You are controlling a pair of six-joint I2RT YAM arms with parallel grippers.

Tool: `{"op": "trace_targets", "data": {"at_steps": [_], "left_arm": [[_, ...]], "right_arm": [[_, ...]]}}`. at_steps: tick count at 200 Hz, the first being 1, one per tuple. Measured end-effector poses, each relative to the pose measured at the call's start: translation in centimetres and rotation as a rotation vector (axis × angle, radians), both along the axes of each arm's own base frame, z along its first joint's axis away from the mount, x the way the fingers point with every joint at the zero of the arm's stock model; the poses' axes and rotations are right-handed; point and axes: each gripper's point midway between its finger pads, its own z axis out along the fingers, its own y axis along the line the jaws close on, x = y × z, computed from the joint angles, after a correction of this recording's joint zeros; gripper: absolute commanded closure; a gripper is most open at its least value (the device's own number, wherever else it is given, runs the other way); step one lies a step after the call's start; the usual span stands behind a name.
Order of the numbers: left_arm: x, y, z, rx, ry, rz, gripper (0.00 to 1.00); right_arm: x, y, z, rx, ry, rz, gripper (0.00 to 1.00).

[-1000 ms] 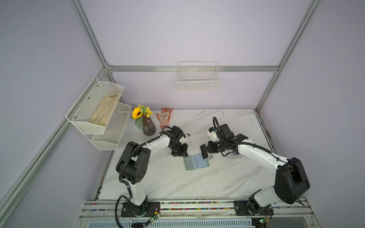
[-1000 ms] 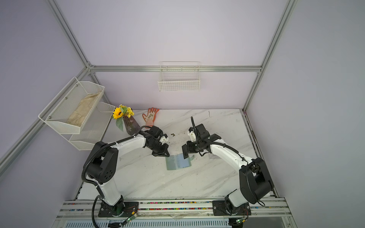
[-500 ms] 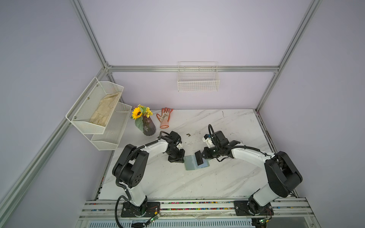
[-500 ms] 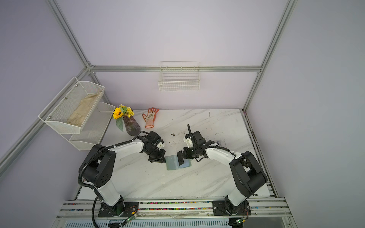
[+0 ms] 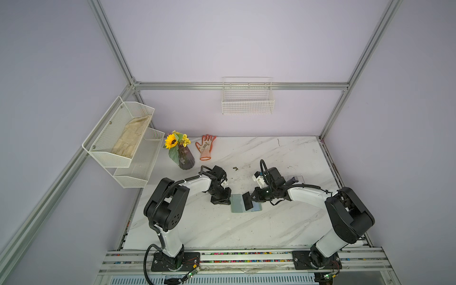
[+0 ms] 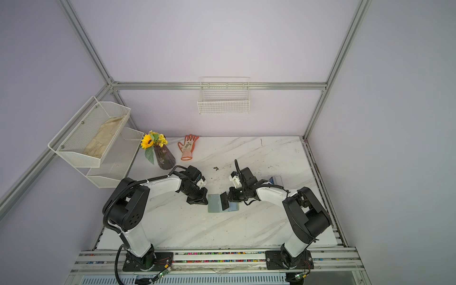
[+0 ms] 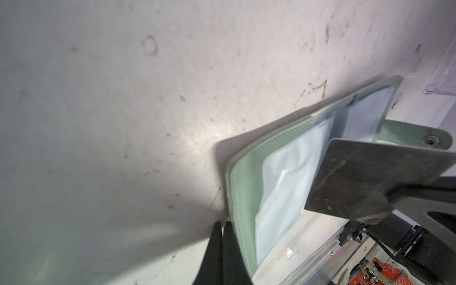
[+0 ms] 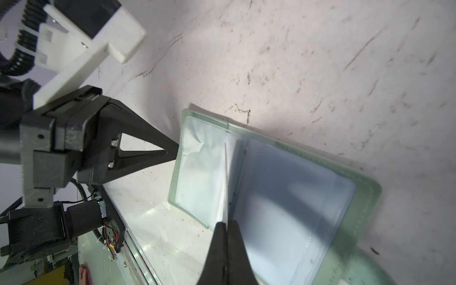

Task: Insert credit cards into a card holder
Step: Insert the credit card into the card holder.

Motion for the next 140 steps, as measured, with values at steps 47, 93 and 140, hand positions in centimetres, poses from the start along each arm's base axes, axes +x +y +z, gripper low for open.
{"op": "trace_targets", "data": {"at_steps": [47,93,140], "left_arm": [[0.2,-0.4,0.0,-0.021,-0.002,-0.004,1.0],[0.1,-0.4,0.0,-0.024,-0.001,-0.005,1.0],[-0.3,0.4,1.0,0.018,0.002,-0.011,1.0]], "right_arm": [[0.0,0.2,-0.1,0.022,0.001,-0.008,1.0],[-0.2,0.2,-0.2,0.036,0.019,-0.027,1.0],[-0.1,0.2,2.0,0.07,-0.023,-0.036,1.0]]}}
